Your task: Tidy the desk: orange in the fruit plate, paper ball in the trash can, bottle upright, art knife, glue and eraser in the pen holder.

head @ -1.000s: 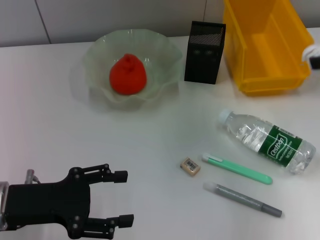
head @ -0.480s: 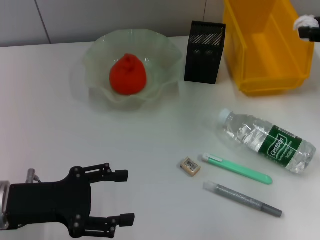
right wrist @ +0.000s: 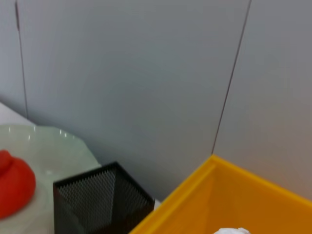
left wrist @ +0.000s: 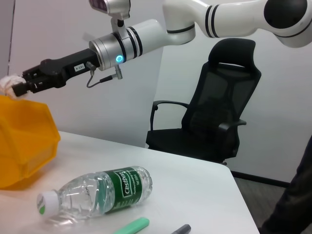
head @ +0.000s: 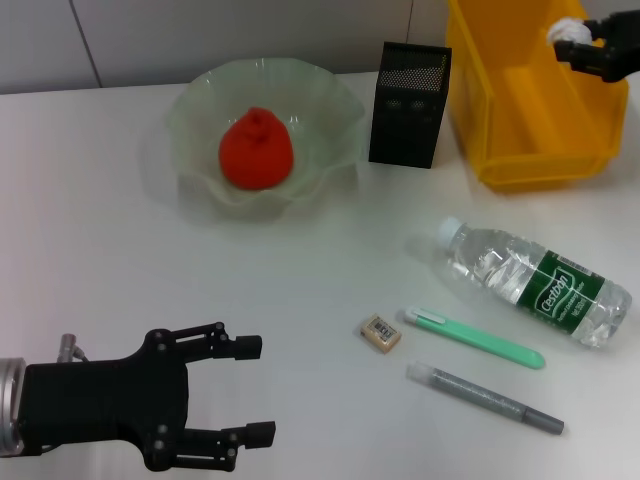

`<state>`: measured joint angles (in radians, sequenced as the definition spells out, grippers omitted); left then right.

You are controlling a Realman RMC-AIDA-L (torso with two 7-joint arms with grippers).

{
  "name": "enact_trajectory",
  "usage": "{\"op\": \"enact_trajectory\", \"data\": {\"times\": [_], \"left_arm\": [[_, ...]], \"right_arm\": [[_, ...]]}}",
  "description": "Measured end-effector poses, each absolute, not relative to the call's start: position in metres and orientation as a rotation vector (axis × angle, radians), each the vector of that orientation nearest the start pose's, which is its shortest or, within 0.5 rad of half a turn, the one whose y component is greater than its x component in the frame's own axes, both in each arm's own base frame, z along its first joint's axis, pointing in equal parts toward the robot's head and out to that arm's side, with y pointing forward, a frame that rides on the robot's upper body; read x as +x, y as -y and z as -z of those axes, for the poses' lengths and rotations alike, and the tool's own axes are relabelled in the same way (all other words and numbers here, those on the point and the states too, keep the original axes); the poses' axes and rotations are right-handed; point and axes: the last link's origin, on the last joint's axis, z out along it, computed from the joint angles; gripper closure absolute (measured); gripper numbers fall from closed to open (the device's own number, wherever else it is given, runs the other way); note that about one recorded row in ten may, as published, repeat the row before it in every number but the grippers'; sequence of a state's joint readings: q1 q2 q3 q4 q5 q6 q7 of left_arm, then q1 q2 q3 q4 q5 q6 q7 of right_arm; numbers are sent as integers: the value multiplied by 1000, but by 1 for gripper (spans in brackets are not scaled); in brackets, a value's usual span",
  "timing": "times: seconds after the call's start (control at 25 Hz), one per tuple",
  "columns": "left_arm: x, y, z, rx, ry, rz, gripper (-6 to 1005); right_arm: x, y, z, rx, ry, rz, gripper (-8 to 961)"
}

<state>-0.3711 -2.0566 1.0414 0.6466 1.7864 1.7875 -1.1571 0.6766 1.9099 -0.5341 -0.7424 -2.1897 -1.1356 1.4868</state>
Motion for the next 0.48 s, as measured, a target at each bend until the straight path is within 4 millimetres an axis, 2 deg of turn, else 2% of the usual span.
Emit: {"op": "enact_trajectory", "data": {"times": [0.32,0.48], "left_arm": [[-257,-255,22,-3021,319,902,158],[-257,-256,22,-3017,313,903,158]], "right_arm": [[288,-435,-126,-2208,-534,-258,508],[290,-433,-124,-2212,-540,-254,425]]}}
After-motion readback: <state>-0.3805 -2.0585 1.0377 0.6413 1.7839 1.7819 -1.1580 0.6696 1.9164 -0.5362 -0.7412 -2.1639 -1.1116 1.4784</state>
